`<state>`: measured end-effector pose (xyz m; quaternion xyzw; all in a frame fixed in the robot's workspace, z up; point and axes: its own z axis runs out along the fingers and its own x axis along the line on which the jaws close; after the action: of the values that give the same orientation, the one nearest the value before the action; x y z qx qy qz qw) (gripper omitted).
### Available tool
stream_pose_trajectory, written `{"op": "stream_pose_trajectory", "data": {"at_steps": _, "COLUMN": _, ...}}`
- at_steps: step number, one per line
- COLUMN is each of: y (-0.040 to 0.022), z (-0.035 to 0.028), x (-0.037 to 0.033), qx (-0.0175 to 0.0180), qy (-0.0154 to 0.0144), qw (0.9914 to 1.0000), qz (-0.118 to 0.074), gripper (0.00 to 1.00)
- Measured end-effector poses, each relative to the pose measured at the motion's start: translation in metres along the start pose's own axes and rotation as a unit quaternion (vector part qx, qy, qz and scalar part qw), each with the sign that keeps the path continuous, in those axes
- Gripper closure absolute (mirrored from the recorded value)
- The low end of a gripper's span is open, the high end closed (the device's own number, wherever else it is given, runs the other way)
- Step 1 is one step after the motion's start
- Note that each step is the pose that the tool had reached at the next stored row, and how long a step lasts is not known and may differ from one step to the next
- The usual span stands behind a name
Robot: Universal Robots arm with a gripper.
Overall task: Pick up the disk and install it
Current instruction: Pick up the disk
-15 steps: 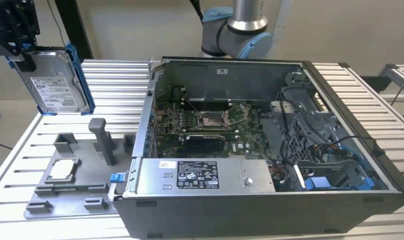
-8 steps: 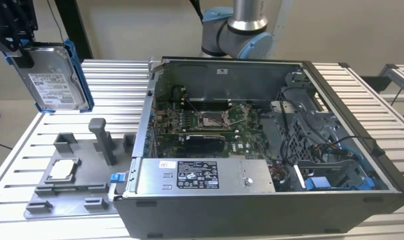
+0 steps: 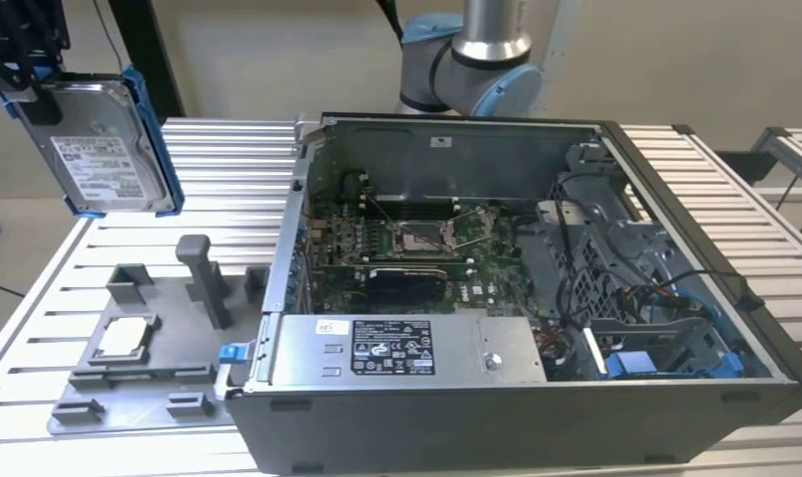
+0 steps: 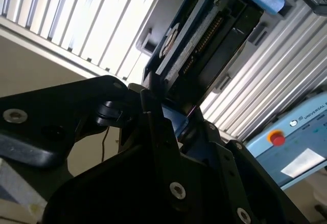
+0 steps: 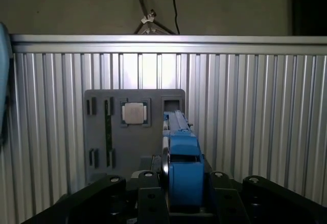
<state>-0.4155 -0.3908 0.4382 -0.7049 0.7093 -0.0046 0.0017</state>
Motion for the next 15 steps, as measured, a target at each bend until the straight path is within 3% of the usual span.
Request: {"op": "stream_pose_trajectory", "data": {"at_steps": 15, "y": -0.0002, "z": -0.0212, "x": 0.0001, "qx": 0.0, "qy": 0.0, "qw": 1.0, "qz": 0.0, "gripper": 1.0}}
